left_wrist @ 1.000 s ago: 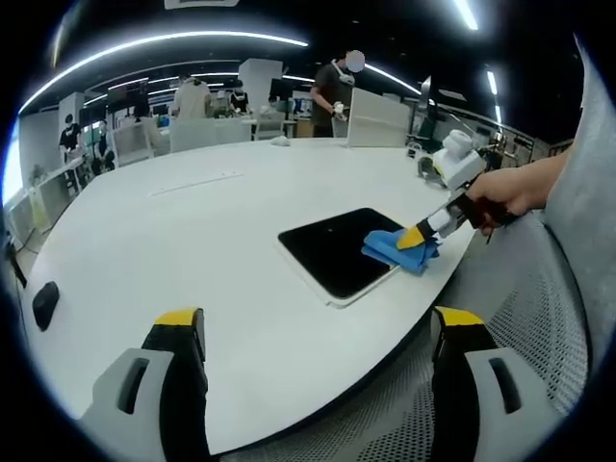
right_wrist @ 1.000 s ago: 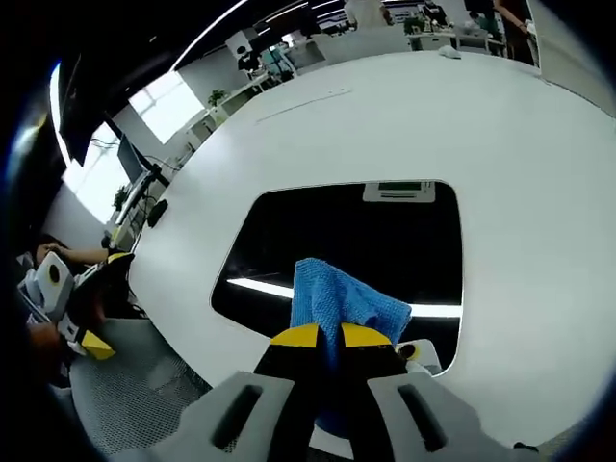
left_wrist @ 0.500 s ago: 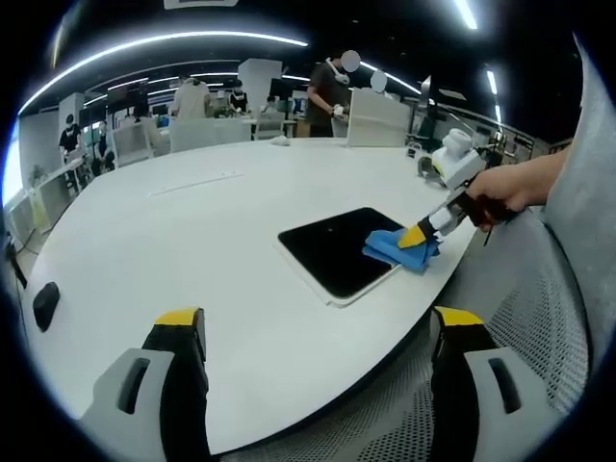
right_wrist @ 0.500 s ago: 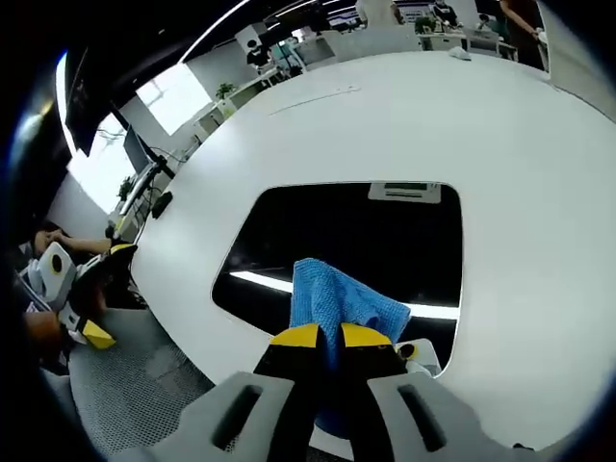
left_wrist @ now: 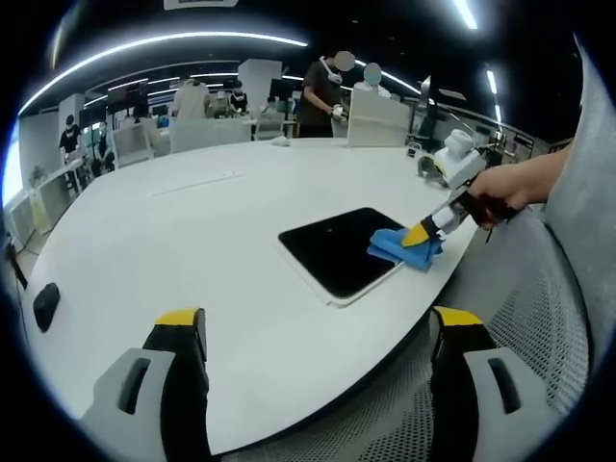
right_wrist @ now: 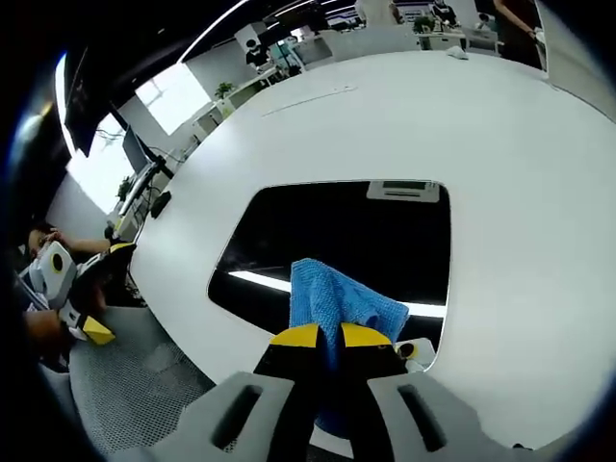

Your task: Wipe the mirror surface with the cleaning cloth until all visible marks leave the cleaned area.

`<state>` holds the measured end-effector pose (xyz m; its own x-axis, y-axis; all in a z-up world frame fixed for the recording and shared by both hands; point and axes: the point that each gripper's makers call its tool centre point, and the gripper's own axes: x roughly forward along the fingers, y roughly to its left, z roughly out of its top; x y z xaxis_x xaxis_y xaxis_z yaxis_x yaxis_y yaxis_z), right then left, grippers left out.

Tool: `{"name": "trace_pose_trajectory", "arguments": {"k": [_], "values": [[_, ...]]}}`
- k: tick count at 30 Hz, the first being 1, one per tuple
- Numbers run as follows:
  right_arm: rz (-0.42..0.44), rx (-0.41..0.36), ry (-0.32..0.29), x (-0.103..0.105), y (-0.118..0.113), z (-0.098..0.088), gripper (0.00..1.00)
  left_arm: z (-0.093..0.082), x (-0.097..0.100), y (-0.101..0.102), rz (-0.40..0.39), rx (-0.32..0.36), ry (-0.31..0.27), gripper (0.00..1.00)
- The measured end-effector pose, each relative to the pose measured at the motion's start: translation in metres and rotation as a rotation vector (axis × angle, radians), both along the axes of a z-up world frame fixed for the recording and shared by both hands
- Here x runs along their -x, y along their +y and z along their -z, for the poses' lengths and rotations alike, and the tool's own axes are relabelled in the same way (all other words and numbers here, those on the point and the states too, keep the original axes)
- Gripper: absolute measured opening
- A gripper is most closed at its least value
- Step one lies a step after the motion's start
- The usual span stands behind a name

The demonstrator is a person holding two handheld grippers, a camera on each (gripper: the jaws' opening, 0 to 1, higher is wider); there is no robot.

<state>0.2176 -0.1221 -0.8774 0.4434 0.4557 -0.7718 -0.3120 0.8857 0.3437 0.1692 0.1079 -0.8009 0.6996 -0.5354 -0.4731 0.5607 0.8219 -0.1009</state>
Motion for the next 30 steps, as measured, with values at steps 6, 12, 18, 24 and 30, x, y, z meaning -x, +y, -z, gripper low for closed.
{"name": "trace_pose_trajectory", "arguments": {"k": [6, 12, 18, 24, 30], "values": [[0.014, -0.002, 0.001, 0.000, -0.007, 0.000, 0.01, 0.000, 0.000, -0.001, 0.001, 0.001, 0.000, 0.96], [0.029, -0.011, 0.001, 0.000, -0.010, 0.000, 0.01, 0.000, 0.001, -0.001, 0.001, -0.001, 0.002, 0.96], [0.040, -0.015, 0.005, -0.001, -0.014, 0.001, 0.01, 0.000, 0.000, 0.000, 0.000, -0.002, 0.003, 0.96], [0.084, 0.001, 0.004, 0.000, -0.025, 0.001, 0.01, 0.000, 0.000, 0.000, -0.001, 0.001, 0.001, 0.97], [0.085, 0.007, -0.002, 0.000, -0.024, 0.000, 0.01, 0.000, 0.000, 0.000, 0.000, 0.000, 0.003, 0.96]]}}
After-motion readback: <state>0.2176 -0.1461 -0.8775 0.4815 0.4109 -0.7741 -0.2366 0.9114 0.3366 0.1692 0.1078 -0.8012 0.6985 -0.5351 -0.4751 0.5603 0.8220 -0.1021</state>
